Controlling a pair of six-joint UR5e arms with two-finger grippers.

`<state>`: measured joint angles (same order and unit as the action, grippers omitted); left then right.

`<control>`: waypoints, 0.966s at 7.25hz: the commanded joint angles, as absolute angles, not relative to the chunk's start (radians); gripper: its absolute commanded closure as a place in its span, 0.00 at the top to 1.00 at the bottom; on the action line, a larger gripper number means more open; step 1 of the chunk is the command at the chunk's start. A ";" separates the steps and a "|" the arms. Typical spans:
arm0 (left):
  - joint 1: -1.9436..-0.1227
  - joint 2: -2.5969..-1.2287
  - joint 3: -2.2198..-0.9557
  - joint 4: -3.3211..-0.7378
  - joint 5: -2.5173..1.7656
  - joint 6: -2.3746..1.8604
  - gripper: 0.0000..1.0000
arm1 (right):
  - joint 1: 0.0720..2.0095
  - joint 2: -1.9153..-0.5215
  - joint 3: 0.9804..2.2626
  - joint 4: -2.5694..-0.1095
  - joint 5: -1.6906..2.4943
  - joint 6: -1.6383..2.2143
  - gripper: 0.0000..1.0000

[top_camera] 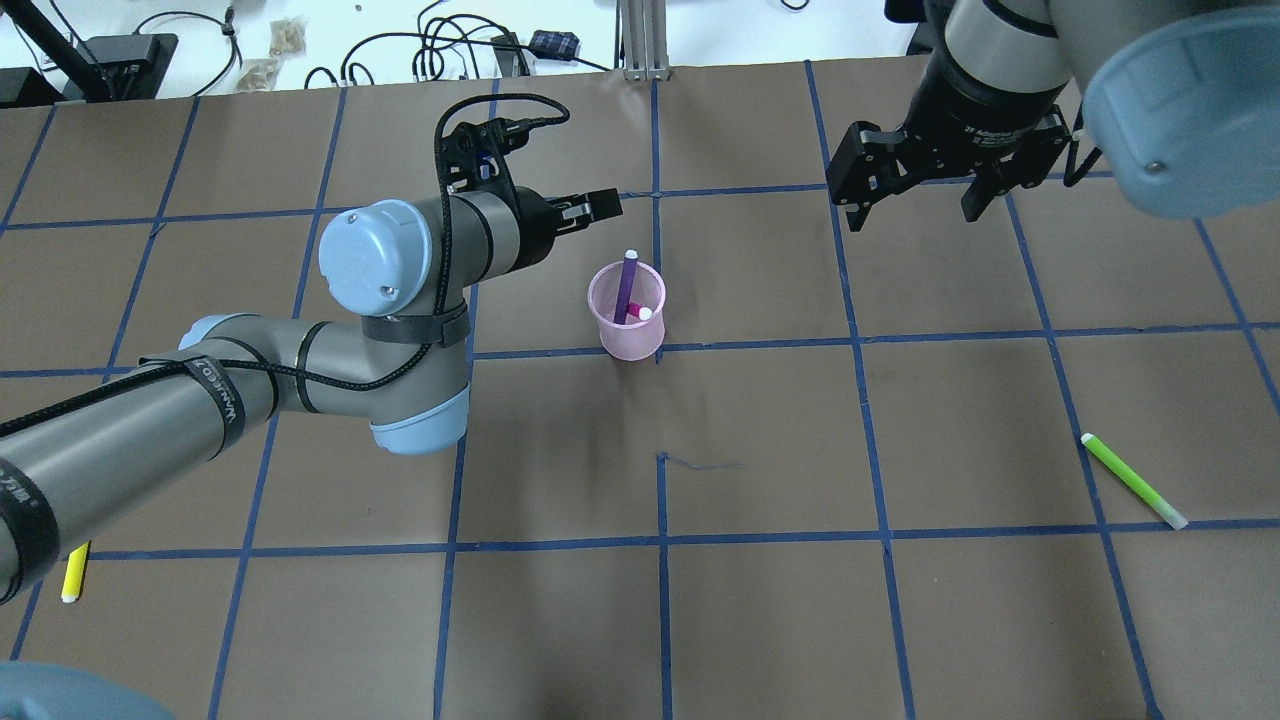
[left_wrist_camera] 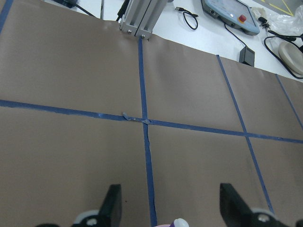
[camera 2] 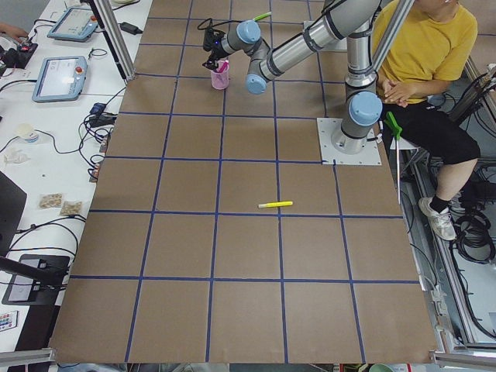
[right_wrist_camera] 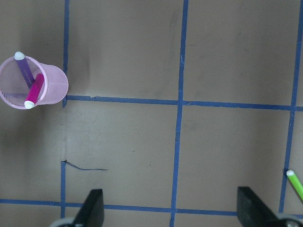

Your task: Insert purple and pink pens into pink cup

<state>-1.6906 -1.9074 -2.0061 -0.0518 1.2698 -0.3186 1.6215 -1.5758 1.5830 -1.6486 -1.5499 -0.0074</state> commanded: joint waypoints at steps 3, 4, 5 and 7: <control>-1.621 -1.757 -1.784 -0.852 1.441 -0.192 1.00 | 1.614 -1.572 1.586 -1.673 -1.552 -0.008 1.00; -1.618 -1.723 -1.659 -1.126 1.525 -0.134 1.00 | 1.612 -1.571 1.577 -1.689 -1.549 -0.009 1.00; -1.618 -1.685 -1.593 -1.279 1.560 -0.099 1.00 | 1.612 -1.569 1.586 -1.733 -1.552 -0.005 1.00; -1.577 -1.612 -1.505 -1.493 1.562 -0.071 1.00 | 1.612 -1.569 1.586 -1.732 -1.552 -0.003 1.00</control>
